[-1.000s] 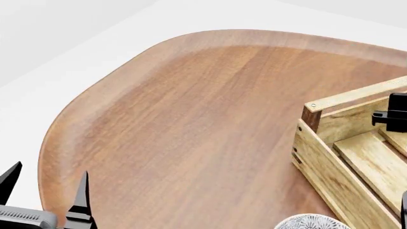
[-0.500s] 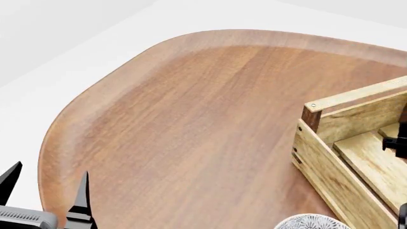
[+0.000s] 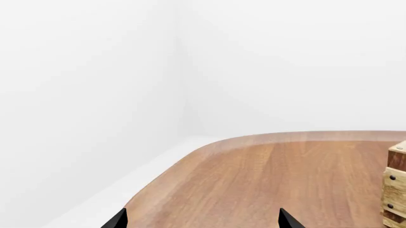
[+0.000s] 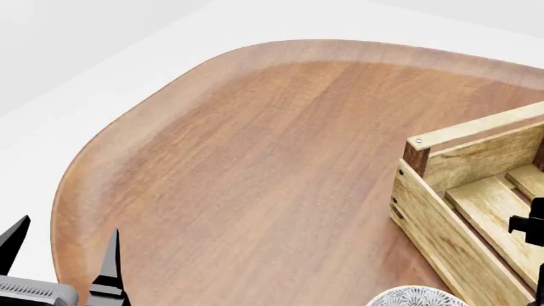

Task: Pick up the salad dressing and put it in the tray.

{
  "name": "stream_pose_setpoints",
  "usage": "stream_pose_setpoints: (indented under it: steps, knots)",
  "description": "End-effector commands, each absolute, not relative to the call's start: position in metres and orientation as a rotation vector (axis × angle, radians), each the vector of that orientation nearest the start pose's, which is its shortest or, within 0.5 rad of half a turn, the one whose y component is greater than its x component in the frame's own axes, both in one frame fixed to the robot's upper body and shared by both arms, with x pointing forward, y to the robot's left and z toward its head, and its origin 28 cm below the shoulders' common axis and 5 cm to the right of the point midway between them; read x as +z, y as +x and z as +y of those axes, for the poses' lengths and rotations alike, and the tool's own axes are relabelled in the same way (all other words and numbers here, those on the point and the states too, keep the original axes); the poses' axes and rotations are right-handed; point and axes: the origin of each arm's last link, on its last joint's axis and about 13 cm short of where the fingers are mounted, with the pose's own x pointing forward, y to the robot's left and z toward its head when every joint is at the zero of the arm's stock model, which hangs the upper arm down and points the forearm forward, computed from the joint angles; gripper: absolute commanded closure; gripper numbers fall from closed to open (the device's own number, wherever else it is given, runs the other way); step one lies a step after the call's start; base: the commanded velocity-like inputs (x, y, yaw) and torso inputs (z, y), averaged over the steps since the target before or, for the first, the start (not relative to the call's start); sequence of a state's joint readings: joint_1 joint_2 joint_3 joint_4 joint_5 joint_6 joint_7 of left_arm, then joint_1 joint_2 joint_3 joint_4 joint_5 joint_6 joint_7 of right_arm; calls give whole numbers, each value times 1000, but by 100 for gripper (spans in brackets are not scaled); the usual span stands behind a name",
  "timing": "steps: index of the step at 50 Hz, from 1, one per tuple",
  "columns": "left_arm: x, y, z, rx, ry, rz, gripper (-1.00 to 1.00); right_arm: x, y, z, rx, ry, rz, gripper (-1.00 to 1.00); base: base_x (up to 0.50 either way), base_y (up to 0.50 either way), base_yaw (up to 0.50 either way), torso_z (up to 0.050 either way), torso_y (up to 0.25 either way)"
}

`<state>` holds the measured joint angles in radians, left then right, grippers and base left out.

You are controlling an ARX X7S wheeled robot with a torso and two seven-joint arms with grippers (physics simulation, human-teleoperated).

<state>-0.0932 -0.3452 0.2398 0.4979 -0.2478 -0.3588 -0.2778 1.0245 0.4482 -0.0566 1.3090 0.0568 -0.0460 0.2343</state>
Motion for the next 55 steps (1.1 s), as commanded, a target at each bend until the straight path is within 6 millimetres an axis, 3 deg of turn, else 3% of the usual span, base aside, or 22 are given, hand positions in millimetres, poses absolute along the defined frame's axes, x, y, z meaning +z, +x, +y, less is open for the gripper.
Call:
stream_pose_setpoints:
  steps: [1, 55]
  knots:
    - [105, 211, 213, -75, 99, -157, -100, 82, 348, -286, -647, -232, 227, 100, 0, 0, 0, 0, 0]
    - [102, 210, 213, -78, 107, -159, -100, 41, 324, -282, -698, -233, 299, 100, 0, 0, 0, 0, 1]
